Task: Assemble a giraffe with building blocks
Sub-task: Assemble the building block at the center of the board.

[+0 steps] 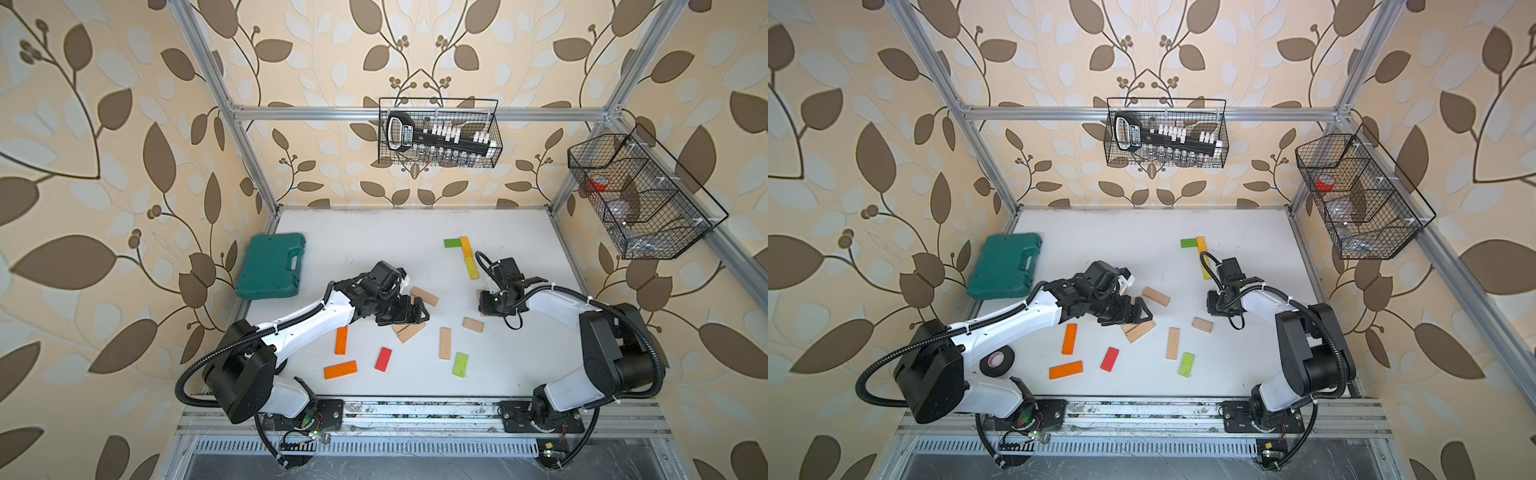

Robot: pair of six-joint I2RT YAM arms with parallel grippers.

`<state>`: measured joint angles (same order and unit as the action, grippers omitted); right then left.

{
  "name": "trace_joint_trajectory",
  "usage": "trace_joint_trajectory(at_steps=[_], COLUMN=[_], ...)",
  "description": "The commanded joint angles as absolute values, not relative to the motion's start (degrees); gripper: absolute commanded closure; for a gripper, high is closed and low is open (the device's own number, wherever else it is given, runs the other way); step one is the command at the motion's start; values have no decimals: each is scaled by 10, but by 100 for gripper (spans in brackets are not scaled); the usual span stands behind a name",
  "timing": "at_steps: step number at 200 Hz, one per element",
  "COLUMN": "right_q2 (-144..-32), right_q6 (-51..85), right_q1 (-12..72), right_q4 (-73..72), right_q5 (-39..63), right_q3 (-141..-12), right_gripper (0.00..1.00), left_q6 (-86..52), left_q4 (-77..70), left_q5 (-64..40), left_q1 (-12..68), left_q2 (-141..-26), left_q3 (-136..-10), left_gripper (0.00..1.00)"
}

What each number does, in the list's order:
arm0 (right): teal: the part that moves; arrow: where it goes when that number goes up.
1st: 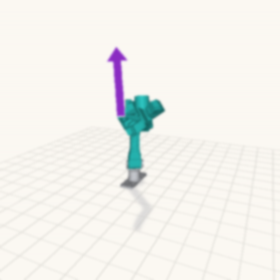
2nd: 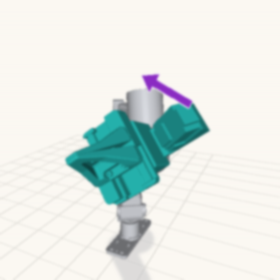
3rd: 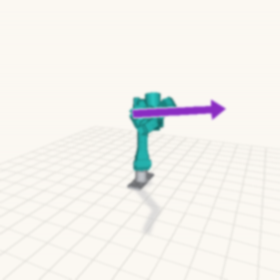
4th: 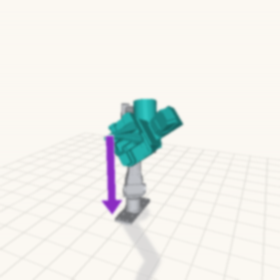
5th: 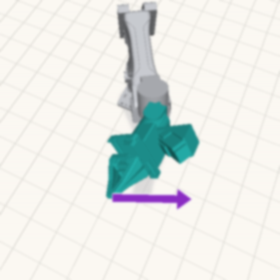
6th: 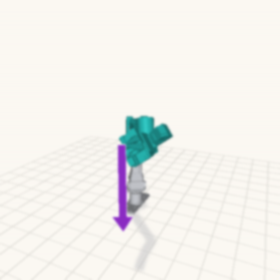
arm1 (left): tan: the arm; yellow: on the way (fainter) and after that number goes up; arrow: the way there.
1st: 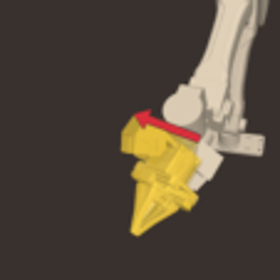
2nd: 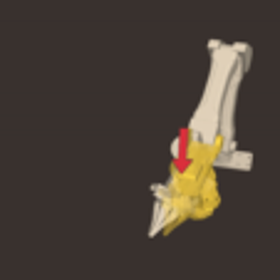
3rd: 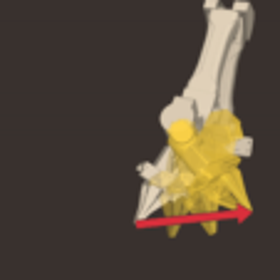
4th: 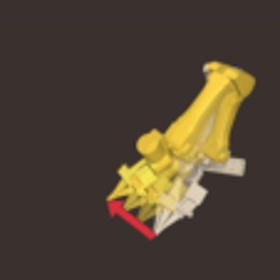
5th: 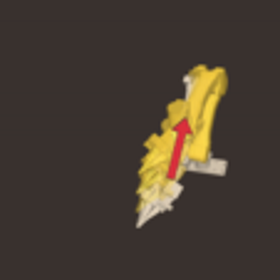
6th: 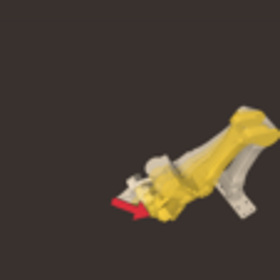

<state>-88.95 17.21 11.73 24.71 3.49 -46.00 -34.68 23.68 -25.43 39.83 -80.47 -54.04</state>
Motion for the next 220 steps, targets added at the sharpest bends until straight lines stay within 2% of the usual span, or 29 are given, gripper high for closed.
trace_joint_trajectory(at_steps=[1,39,54,75,87,99,125,150,220], right_q2=[-910,-926,-932,-933,-935,-936,-943,-949,-965], right_q6=[157,148,148,149,148,148,148,146,125], right_q1=[117,117,117,117,117,118,118,117,132], right_q4=[263,267,270,273,275,277,279,279,288], right_q5=[23,16,11,4,0,-3,-9,-9,-13], right_q3=[-486,-503,-510,-514,-514,-512,-511,-515,-536], right_gripper=[79,76,68,51,47,49,64,72,74], left_q6=[-336,-335,-335,-334,-335,-334,-331,-328,-326], left_q4=[220,217,215,213,212,212,211,211,209], left_q5=[-272,-275,-277,-278,-278,-279,-281,-283,-287], left_q1=[403,403,403,403,403,403,403,403,403], left_q2=[-809,-813,-815,-817,-817,-819,-822,-822,-840], left_q3=[-559,-560,-561,-561,-561,-561,-562,-565,-567], left_gripper=[5,5,5,5,5,5,5,5,5])
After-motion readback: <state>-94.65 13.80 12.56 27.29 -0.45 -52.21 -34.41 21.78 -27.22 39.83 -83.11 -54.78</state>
